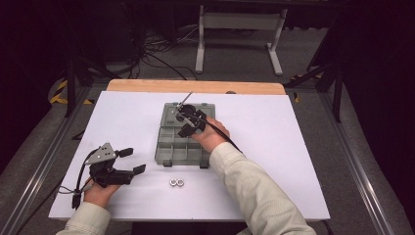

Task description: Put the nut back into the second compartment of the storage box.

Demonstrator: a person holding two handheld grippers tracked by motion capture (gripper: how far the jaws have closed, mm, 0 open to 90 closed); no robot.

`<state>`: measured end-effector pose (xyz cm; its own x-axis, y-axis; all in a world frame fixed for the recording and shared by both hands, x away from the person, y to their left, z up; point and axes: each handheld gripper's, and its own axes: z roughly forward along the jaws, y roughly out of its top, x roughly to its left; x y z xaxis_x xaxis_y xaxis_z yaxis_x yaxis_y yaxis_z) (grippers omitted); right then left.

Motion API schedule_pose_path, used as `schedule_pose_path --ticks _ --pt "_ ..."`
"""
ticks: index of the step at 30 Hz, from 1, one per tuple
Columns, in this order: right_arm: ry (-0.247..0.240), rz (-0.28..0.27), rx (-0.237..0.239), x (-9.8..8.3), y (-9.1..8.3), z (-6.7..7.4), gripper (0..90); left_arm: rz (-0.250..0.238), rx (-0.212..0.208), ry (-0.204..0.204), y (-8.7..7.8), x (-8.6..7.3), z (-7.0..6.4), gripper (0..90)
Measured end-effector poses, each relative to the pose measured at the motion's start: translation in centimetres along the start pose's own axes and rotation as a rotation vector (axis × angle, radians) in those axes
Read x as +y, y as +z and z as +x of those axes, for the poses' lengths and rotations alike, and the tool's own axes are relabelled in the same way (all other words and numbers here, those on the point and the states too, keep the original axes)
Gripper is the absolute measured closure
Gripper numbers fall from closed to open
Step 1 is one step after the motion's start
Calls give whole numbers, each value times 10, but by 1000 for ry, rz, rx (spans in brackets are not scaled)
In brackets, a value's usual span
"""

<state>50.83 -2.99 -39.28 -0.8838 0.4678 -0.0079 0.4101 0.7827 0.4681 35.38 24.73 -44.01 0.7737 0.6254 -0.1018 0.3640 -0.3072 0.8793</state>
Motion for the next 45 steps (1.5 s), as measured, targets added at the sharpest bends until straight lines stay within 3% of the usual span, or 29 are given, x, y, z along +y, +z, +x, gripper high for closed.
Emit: schedule_pose_path --ticks 19,29,40,45 --pt "-5 32 4 3 20 2 696 -4 -5 1 -1 -1 -2 185" --pt "-8 38 9 3 21 2 676 -4 -6 2 -1 -1 -1 184" --pt "-15 -32 8 3 -7 6 571 -7 -6 2 -2 -1 -1 184" --pt "-38 -80 30 1 -29 17 491 -12 -7 -2 -1 -1 -1 183"
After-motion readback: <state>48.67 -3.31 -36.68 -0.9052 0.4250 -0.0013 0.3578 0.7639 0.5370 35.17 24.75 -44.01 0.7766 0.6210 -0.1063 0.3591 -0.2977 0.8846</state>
